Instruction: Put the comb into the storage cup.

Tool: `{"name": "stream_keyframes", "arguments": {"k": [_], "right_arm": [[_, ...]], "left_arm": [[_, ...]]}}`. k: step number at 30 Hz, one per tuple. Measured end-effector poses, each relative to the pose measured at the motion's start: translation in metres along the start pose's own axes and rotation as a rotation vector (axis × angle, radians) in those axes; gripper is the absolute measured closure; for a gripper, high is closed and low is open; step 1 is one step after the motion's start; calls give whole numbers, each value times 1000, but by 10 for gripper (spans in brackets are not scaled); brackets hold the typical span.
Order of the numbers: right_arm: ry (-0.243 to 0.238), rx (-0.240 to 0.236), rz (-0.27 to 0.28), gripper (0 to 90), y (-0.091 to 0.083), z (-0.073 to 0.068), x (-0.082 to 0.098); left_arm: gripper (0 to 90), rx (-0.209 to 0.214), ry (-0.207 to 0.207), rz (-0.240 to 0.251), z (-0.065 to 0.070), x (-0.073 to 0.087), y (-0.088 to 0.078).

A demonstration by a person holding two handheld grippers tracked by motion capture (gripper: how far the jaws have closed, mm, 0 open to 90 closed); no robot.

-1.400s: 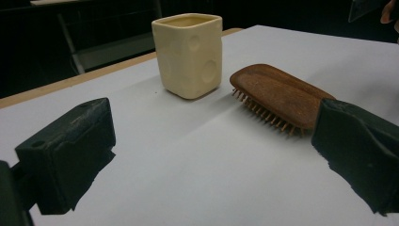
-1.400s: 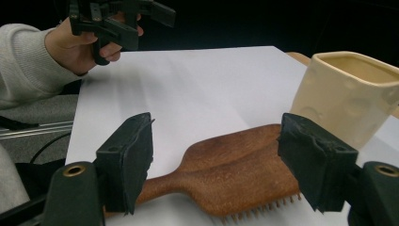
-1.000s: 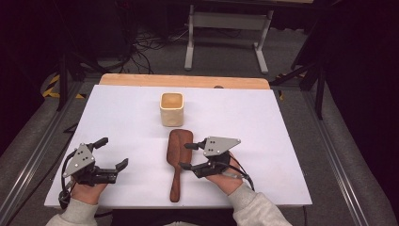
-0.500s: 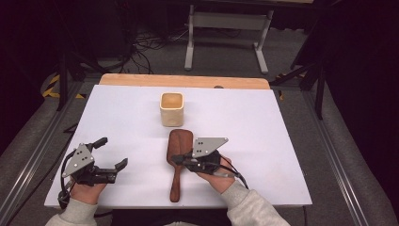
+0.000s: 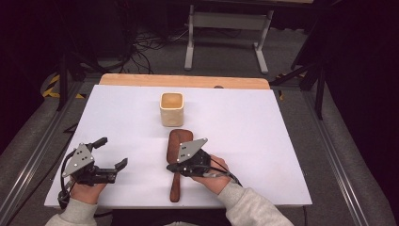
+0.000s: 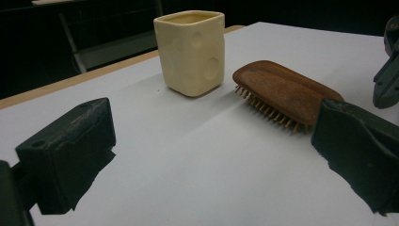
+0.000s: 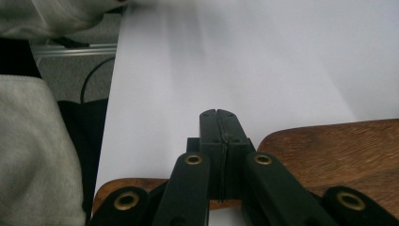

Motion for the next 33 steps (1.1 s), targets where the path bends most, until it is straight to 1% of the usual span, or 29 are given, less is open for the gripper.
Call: {"name": "stream_keyframes", "arguments": {"k": [1,2,4,7,8,10,11,15,18,19,27,29,33], "right_arm": [[6,-5,-11,899,2,0,1],[8,-8,-42,899,6,1,3],[12,-10,-52,899,7,1,4],[13,-21,-96,899,13,1,6],[14,-31,-119,899,16,1,7],[17,-30,-127,899,17,1,7],[13,-32,-142,899,19,0,8],[28,-43,-196,899,25,-1,12],[35,-49,-216,899,27,-1,14],[45,-46,-229,900,26,-1,16],[59,-48,-257,899,27,-2,21],[54,-49,-263,899,25,-1,22],[64,-42,-270,899,22,-1,24]], "left_arm": [[12,0,0,0,0,0,0],[12,0,0,0,0,0,0],[12,-1,-2,0,0,0,0],[12,-1,0,-5,0,0,0],[12,1,2,-5,0,0,0],[12,0,1,-5,0,0,0],[12,0,0,-4,0,0,0],[12,1,1,-6,0,1,0],[12,1,1,-5,0,0,0],[12,0,1,-5,0,0,0],[12,1,0,-3,0,1,1],[12,1,0,-6,0,1,0],[12,1,1,-6,0,1,0]]}}
Point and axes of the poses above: each handheld gripper's, and its own axes: y roughly forward along the jaws, x roughly out of its underside, z roughly to its right, the point moved 8 cm from there along y, roughly forward along the jaws, and after that the axes turned 15 degrees about -x, right-handed, at the moved point
